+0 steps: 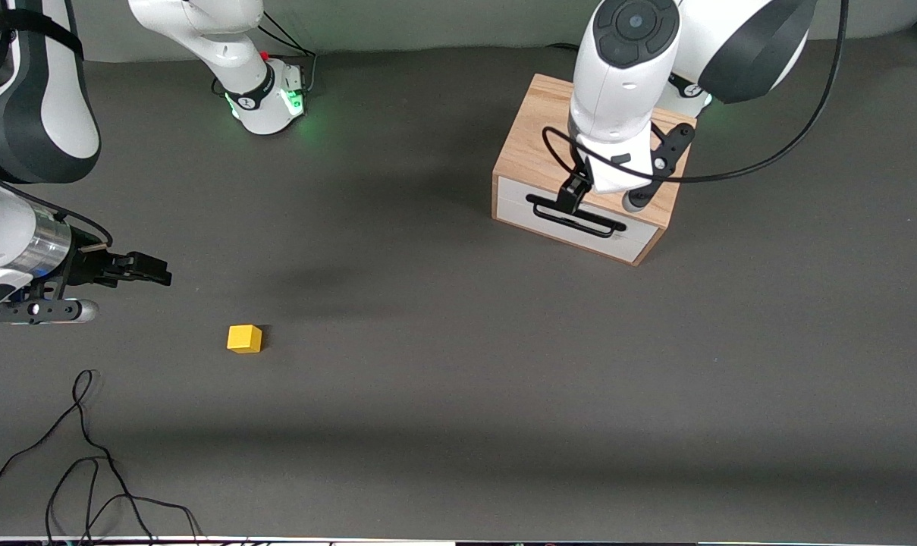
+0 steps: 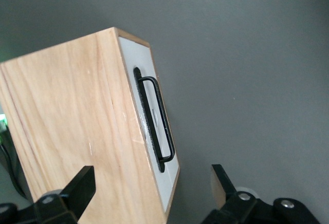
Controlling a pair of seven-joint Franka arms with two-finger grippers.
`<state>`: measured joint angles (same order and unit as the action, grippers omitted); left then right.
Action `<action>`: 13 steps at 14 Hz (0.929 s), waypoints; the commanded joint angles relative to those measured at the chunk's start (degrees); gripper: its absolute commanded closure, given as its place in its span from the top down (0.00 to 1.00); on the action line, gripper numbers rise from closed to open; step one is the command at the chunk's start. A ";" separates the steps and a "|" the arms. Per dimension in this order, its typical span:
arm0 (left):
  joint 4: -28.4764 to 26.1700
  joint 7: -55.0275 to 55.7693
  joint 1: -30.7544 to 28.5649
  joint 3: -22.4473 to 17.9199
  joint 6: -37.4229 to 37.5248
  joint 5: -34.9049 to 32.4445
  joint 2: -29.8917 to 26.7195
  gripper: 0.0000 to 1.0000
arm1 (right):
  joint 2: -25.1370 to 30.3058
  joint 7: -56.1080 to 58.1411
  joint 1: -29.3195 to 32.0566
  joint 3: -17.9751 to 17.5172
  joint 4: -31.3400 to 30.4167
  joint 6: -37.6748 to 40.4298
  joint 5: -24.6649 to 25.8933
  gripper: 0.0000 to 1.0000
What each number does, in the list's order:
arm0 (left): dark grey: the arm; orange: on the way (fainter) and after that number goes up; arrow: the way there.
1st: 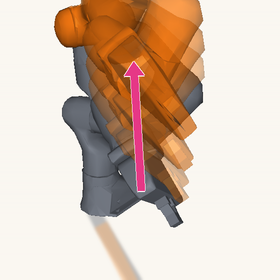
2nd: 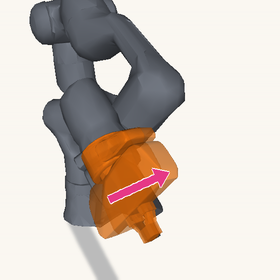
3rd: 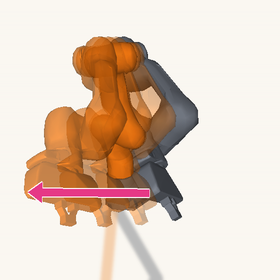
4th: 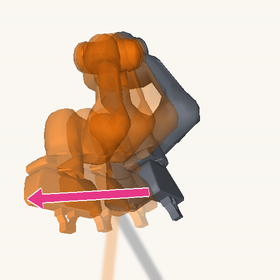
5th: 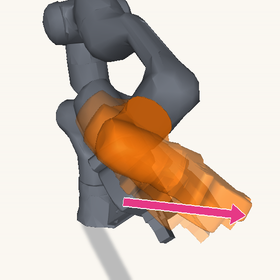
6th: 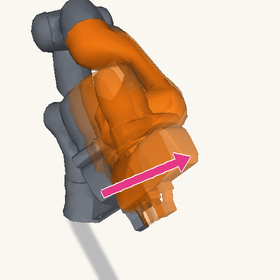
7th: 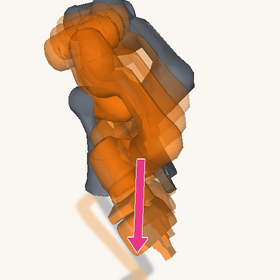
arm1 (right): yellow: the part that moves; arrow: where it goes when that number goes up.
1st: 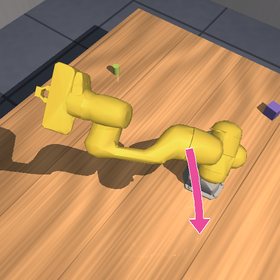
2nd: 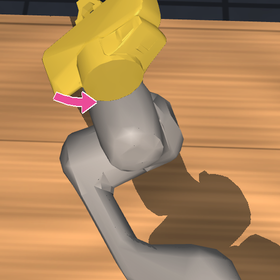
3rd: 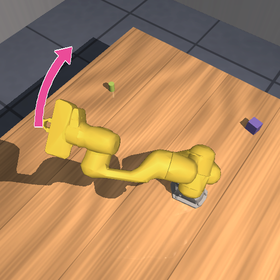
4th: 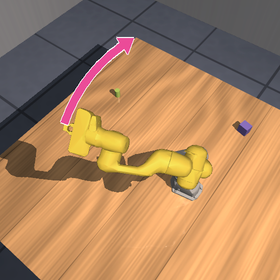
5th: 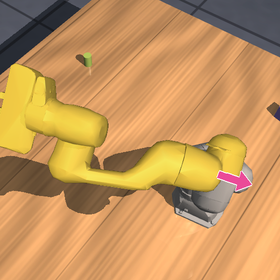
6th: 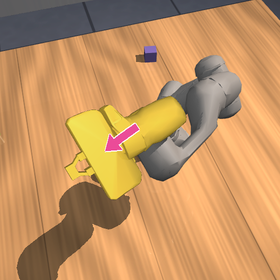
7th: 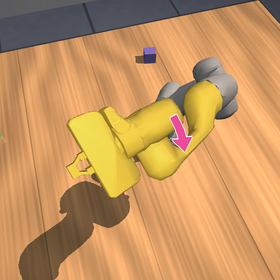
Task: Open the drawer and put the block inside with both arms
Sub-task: 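Move the left gripper to the drawer handle while the right gripper approaches the cube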
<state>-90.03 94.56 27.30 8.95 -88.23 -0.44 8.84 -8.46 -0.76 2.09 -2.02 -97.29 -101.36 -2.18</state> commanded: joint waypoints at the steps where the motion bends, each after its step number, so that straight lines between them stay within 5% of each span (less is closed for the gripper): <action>1: 1.00 5.02 0.56 -0.52 -0.26 0.00 3.20 1.00 | -0.50 -1.17 0.11 -0.27 0.17 -0.95 0.86 1.00; 9: -7.86 4.49 0.12 -0.52 -14.32 -0.53 8.74 1.00 | -2.61 -1.17 0.11 -0.27 -0.01 -3.76 0.86 1.00; 13: -9.98 4.14 -0.23 -0.52 -15.65 -0.53 10.32 1.00 | -4.37 -1.17 0.11 -0.27 -0.62 -6.04 0.86 1.00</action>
<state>-98.19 98.63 27.15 8.56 -102.83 -0.58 19.59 -11.95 -0.76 2.10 -2.00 -97.55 -105.75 -2.18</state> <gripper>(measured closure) 0.000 0.000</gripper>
